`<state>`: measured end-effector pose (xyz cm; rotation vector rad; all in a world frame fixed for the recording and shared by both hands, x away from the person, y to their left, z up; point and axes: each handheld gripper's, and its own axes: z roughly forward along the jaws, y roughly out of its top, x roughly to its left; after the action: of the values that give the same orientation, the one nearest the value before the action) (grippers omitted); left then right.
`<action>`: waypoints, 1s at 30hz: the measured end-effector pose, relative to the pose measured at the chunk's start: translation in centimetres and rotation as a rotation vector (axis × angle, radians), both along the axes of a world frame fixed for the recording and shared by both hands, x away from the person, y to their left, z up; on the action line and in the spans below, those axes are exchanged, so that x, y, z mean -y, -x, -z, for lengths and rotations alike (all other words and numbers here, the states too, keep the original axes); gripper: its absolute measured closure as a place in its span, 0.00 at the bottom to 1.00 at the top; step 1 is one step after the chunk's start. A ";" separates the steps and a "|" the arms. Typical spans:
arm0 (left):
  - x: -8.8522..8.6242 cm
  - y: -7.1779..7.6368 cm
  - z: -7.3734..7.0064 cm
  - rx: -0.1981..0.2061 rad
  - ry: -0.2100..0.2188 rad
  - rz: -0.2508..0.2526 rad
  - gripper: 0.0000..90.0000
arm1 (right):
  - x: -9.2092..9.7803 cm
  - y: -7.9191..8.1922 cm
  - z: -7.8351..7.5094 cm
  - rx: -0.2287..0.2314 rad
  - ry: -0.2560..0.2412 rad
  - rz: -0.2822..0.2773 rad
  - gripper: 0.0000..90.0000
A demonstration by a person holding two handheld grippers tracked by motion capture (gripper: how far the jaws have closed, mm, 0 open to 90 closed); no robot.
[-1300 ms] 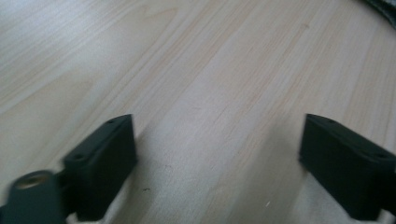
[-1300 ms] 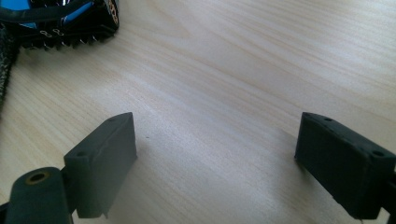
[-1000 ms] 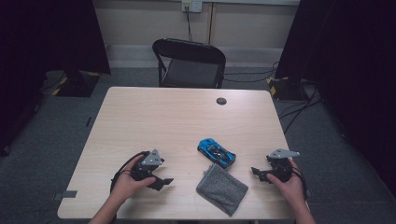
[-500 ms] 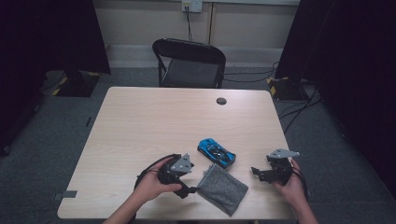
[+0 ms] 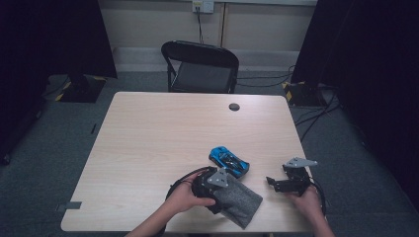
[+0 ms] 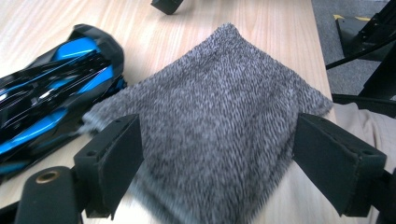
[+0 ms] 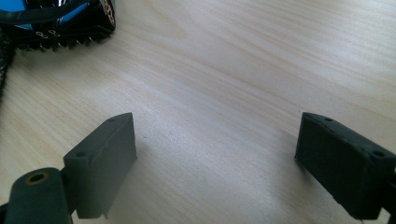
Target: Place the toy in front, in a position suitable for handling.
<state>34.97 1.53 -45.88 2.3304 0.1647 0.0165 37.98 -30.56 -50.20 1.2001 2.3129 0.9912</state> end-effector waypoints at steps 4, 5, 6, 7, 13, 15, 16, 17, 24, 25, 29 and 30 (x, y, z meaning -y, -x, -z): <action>1.4 -0.2 0.2 -0.009 -0.002 0.037 0.19 | 0.0 -0.1 0.0 0.001 0.002 0.010 0.12; 1.7 -0.1 0.3 -0.008 -0.002 0.036 0.19 | 0.0 -0.1 0.0 0.001 0.002 0.010 0.12; 2.0 -0.1 0.3 -0.008 -0.006 0.044 0.19 | 0.1 -0.1 0.0 0.000 0.001 0.009 0.12; 2.3 -0.1 0.4 -0.011 -0.015 0.056 0.20 | 0.1 -0.1 0.0 0.000 0.002 0.009 0.12; 3.5 -0.3 1.6 -0.014 -0.031 0.059 0.22 | 0.0 -0.1 0.0 -0.002 0.002 0.009 0.12; 3.5 -0.4 2.1 -0.024 -0.034 0.053 0.22 | 0.0 -0.1 0.0 0.000 0.002 0.009 0.12; 3.5 -0.5 2.3 -0.028 -0.043 0.054 0.22 | 0.0 -0.1 0.0 0.000 0.002 0.008 0.12; 3.5 -0.5 2.6 -0.031 -0.029 0.048 0.23 | 0.0 -0.1 0.0 0.000 0.002 0.009 0.12; 3.3 -0.3 3.0 0.006 -0.032 0.059 0.25 | 0.1 -0.1 0.0 0.001 0.002 0.009 0.12; 3.3 -0.2 3.0 0.006 -0.037 0.051 0.25 | 0.1 -0.1 0.0 0.001 0.002 0.010 0.12; 3.2 -0.2 3.0 0.026 -0.048 0.055 0.31 | 0.1 -0.1 0.0 0.001 0.001 0.012 0.12; 3.1 -0.3 2.9 0.025 -0.051 0.056 0.34 | 0.1 -0.1 0.0 0.001 0.001 0.012 0.12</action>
<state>35.24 -1.60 -48.79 2.3839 0.0877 0.0229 38.08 -30.61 -50.22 1.2109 2.3026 0.9858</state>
